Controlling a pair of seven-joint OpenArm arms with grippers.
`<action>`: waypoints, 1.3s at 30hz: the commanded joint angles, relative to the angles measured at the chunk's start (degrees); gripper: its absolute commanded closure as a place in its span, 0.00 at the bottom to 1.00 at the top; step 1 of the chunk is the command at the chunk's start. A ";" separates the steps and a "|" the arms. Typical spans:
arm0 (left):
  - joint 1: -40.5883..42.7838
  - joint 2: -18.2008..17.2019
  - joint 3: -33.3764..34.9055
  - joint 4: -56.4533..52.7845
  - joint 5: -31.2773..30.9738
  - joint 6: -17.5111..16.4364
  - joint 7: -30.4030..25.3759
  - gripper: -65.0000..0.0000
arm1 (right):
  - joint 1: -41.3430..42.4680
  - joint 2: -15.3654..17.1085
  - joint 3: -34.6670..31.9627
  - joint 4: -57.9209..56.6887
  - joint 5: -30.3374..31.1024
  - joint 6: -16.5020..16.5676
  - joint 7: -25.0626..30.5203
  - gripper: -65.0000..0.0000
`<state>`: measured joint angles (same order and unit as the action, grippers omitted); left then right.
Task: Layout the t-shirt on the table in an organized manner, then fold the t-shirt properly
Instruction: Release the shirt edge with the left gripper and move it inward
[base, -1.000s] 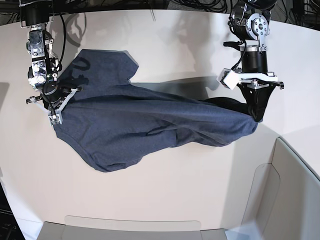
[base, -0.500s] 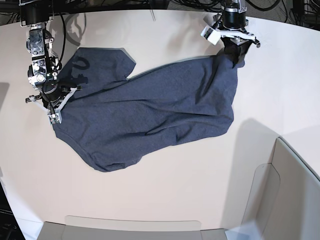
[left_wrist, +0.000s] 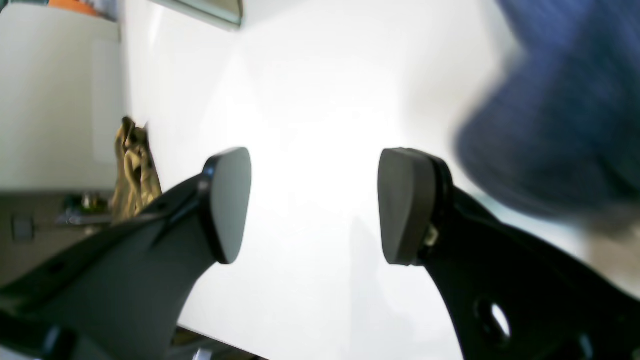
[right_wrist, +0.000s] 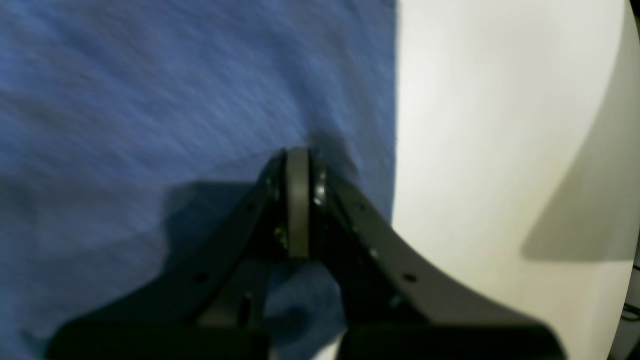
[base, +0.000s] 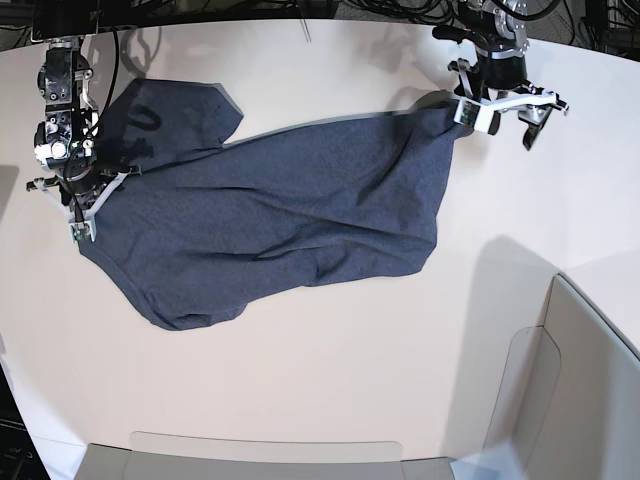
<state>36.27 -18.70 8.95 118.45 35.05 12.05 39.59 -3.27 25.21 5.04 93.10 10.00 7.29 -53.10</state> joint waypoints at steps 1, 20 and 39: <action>-0.62 0.54 -1.79 1.15 -0.54 1.09 -0.08 0.41 | 1.38 0.68 1.51 2.77 -0.29 -0.21 1.72 1.00; -35.00 7.93 -28.16 -3.24 -54.26 -28.19 27.44 0.48 | 4.89 -12.51 -5.61 2.07 -0.55 -0.21 1.63 1.00; -40.27 6.61 -17.96 -29.09 -54.52 -33.64 27.00 1.00 | 2.34 -11.28 -6.66 -3.74 -16.99 -0.21 1.63 1.00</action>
<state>-3.68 -12.08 -9.23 89.19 -19.40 -21.45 65.58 -0.93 13.47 -1.80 89.45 -7.40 6.63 -49.01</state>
